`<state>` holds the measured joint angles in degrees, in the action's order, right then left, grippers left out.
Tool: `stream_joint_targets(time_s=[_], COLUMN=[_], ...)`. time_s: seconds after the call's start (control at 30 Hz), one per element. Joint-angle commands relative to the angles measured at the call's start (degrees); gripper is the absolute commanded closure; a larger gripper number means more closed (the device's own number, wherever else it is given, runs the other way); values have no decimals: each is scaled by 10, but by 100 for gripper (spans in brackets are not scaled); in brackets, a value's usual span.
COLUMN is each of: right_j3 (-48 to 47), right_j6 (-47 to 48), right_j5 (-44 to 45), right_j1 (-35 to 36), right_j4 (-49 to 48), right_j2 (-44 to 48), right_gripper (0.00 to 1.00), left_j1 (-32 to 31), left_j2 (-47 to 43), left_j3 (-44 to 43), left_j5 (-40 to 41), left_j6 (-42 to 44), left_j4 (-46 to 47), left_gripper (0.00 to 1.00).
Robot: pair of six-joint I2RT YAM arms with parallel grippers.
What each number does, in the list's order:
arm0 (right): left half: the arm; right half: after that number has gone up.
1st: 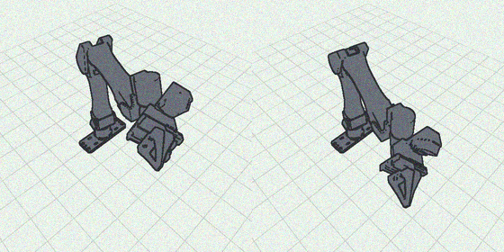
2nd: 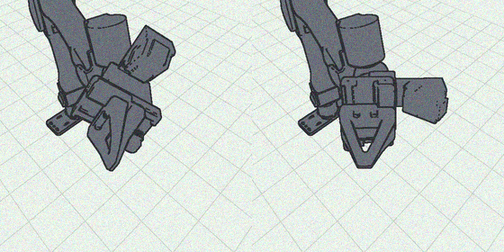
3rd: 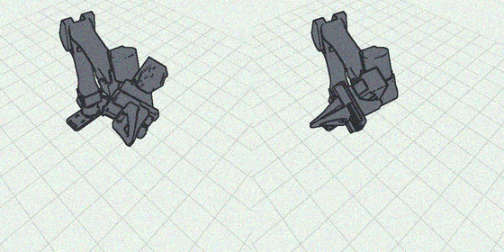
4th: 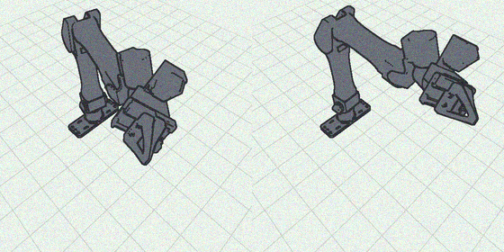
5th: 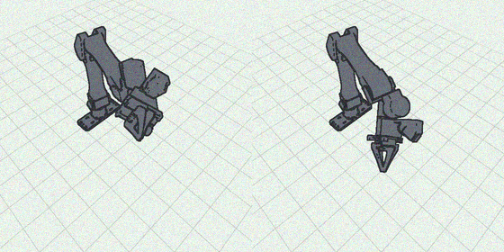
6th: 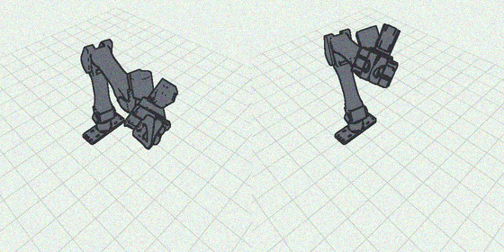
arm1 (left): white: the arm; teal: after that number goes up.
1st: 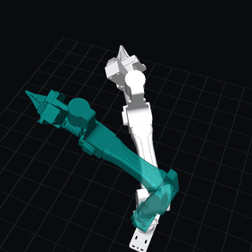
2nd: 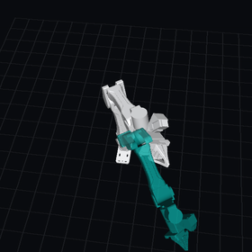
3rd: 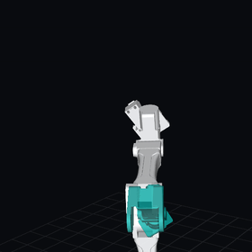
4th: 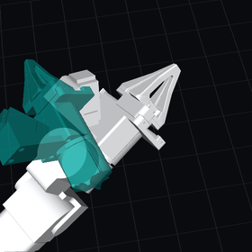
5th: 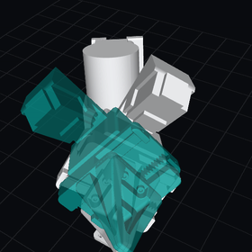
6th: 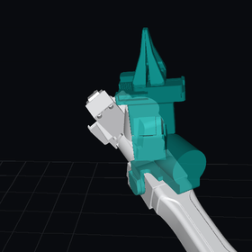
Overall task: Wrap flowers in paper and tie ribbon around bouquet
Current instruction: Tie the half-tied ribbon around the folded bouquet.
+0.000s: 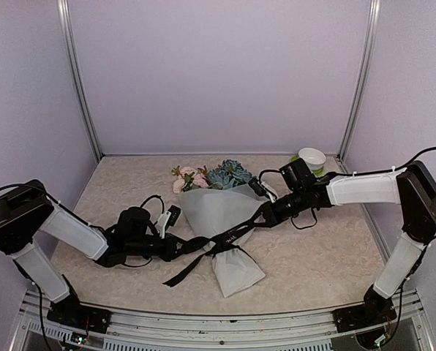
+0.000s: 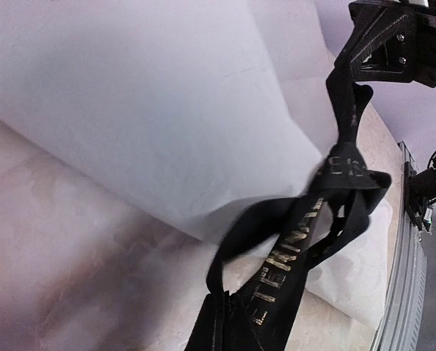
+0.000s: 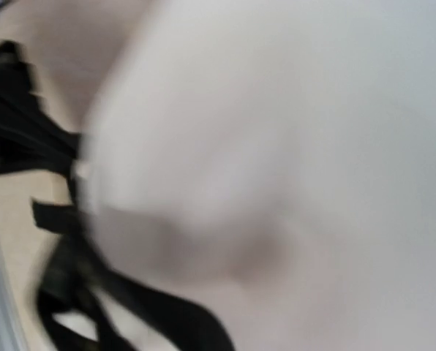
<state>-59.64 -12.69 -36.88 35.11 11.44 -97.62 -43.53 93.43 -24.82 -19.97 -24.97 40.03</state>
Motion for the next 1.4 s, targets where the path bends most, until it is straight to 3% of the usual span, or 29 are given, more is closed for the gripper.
stream_joint_targets(time_s=[0.0, 0.33, 0.77, 1.37], right_j3=[40, 130, 206, 226], right_j6=[-10, -24, -26, -17], right_j5=[42, 51, 33, 36], right_j1=[-25, -57, -101, -138], right_j4=[34, 52, 21, 15], right_j2=[24, 78, 40, 4], right_gripper=[100, 100, 100, 100], left_j1=[3, -3, 5, 31], left_j2=[-20, -53, 1, -21], left_j3=[3, 6, -24, -18], left_j5=[55, 86, 141, 177], left_j6=[-13, -34, -36, -21], left_j4=[-84, -166, -248, -291], left_gripper=[100, 100, 100, 100])
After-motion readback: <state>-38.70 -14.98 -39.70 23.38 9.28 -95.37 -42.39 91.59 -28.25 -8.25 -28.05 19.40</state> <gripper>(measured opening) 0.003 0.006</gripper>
